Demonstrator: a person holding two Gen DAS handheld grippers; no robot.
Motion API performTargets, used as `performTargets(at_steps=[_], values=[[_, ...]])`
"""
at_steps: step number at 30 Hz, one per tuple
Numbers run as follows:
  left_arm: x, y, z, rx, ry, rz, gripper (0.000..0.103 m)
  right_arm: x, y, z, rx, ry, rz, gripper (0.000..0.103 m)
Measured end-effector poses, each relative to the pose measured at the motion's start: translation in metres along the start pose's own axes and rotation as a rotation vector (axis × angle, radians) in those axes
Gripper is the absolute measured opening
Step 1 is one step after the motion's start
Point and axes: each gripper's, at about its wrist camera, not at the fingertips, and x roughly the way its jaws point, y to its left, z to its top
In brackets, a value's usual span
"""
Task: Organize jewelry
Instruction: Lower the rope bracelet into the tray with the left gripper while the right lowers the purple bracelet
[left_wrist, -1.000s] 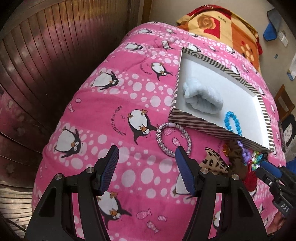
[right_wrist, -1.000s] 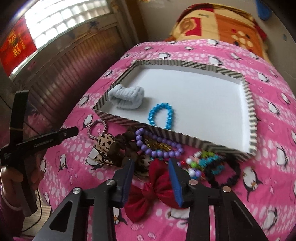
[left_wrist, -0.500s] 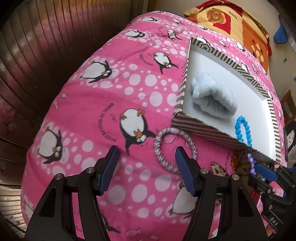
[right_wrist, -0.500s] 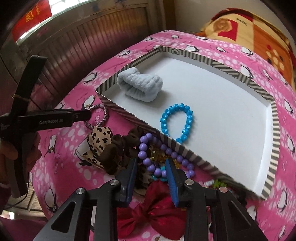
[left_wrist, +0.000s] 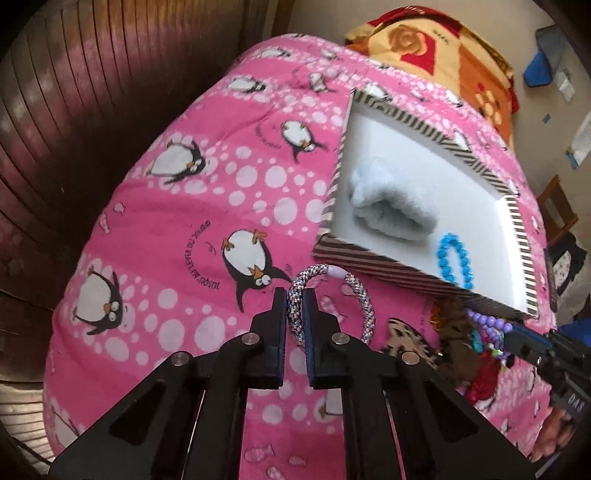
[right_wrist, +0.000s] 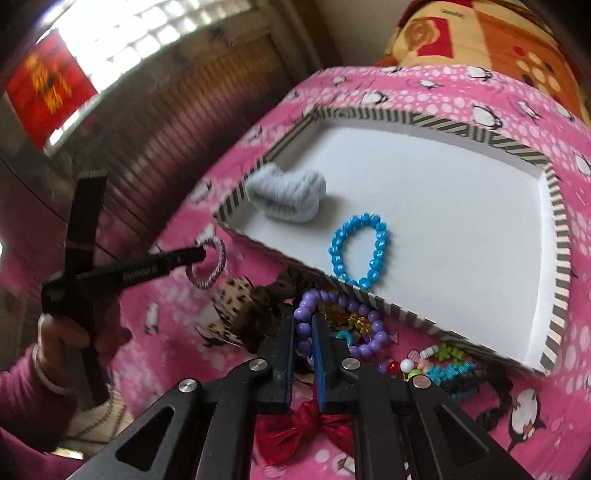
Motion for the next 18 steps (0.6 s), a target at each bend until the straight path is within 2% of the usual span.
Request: performTargets(at_steps=[6,18], values=[[-0.030,-0.014,0.002,0.054,-0.050,-0.017,0.007,-0.031,0.000,0.004,0.049,-0.079,0.023,0.008],[-0.060,-0.054,0.019,0.161,-0.121,-0.042,0.007,-0.073,0.000,0.021,0.069,-0.190,-0.014,0.008]])
